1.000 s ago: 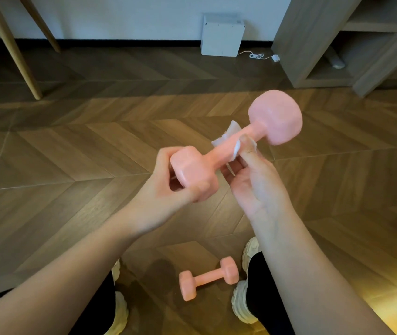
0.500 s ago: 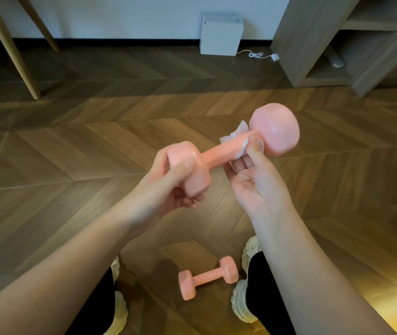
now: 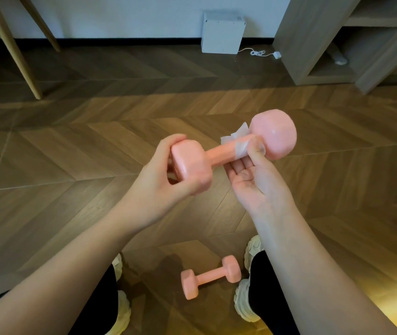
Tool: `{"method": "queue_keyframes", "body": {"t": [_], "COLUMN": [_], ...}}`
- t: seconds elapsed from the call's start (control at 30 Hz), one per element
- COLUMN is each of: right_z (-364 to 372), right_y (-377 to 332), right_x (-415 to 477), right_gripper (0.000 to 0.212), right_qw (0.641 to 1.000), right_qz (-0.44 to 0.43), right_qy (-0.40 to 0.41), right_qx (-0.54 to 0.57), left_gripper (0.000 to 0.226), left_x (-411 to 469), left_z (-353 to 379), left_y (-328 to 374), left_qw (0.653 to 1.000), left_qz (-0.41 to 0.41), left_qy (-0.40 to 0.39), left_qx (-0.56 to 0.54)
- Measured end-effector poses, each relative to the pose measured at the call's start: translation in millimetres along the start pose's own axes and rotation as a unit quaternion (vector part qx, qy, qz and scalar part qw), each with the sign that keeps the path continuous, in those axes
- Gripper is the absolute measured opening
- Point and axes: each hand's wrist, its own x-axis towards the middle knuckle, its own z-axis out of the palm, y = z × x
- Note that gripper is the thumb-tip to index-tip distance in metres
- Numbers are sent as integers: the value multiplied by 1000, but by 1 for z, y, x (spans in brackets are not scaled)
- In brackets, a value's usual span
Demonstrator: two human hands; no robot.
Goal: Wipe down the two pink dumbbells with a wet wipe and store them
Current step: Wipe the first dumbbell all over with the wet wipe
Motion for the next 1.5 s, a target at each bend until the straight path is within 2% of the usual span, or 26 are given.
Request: {"method": "queue_keyframes", "body": {"t": [0.07, 0.1, 0.13, 0.2, 0.27, 0.3, 0.33, 0.4, 0.47, 0.5, 0.53, 0.6, 0.67, 0.7, 0.77, 0.87, 0.93, 1.0, 1.03, 1.1, 1.17, 1.23, 1.3, 1.4, 1.47, 1.5], "right_z": [0, -1, -1, -1, -3, -3, -4, -3, -3, -3, -3, -4, -5, -6, -6, -5, -4, -3, -3, -2, -2, -3, -3, -2, -2, -2], "right_y": [3, 5, 6, 8, 7, 7, 6, 6, 7, 8, 8, 10, 11, 12, 13, 15, 16, 15, 15, 14, 15, 16, 17, 17, 16, 16], "right_x": [2, 3, 3, 4, 4, 4, 5, 6, 7, 7, 7, 7, 6, 6, 7, 9, 8, 9, 9, 9, 9, 9, 9, 8, 7, 7], "right_gripper": [31, 28, 27, 29, 31, 31, 31, 31, 28, 25, 22, 24, 32, 35, 36, 22, 12, 9, 8, 11, 15, 12, 12, 18, 14, 11], "right_qw": [1000, 1000, 1000, 999, 999, 1000, 1000, 999, 999, 999, 999, 999, 999, 999, 999, 998, 997, 996, 996, 996, 997, 996, 996, 995, 995, 995], "right_qz": [5, 6, 8, 9, 4, 3, 2, 2, 5, 6, 6, 6, 1, -2, -2, 4, 11, 12, 11, 10, 9, 11, 13, 16, 18, 20], "right_qy": [12, 17, 22, 27, 19, 18, 20, 28, 40, 43, 46, 46, 40, 40, 46, 67, 78, 81, 78, 69, 70, 74, 76, 84, 88, 89], "right_qx": [8, 13, 19, 29, 28, 25, 24, 28, 30, 28, 23, 19, 17, 14, 12, 21, 26, 37, 43, 48, 43, 40, 41, 44, 46, 48], "left_gripper": [84, 89, 92, 84, 71, 67, 65, 65, 79, 86, 92, 97, 91, 85, 72, 64, 69, 76, 78, 74, 74, 64, 54, 74, 82, 80], "left_x": [1, 2, 2, 1, 1, 2, 3, 4, 2, 2, 2, 2, 5, 7, 7, 5, 4, 2, 1, 3, 6, 8, 7, 5, 5, 5], "left_z": [-7, -8, -9, -7, -5, -5, -5, -7, -8, -8, -7, -5, -3, -3, -3, -5, -6, -5, -4, -3, -3, -3, -4, -8, -6, -4], "left_y": [-2, -5, -6, -4, -1, -2, -3, -2, -6, -8, -9, -4, 3, 6, 7, 2, -2, -5, -5, -1, 6, 6, 5, 1, 0, 0], "left_qw": [979, 973, 980, 1000, 971, 961, 964, 988, 996, 995, 996, 992, 938, 913, 893, 916, 965, 986, 979, 937, 903, 902, 921, 964, 961, 945], "left_qz": [143, 168, 150, 11, -123, -141, -128, -34, 64, 78, 61, -67, -240, -293, -323, -274, -175, -100, -114, -214, -292, -292, -241, -149, -156, -196], "left_qy": [13, 17, 15, -8, -55, -60, -57, -47, -66, -68, -63, -42, -50, -69, -86, -60, -28, -15, -20, -39, -62, -61, -54, -39, -32, -28], "left_qx": [145, 155, 129, -23, -200, -230, -228, -141, -22, 9, 6, -97, -244, -277, -301, -286, -193, -135, -165, -274, -310, -311, -301, -217, -225, -259]}}
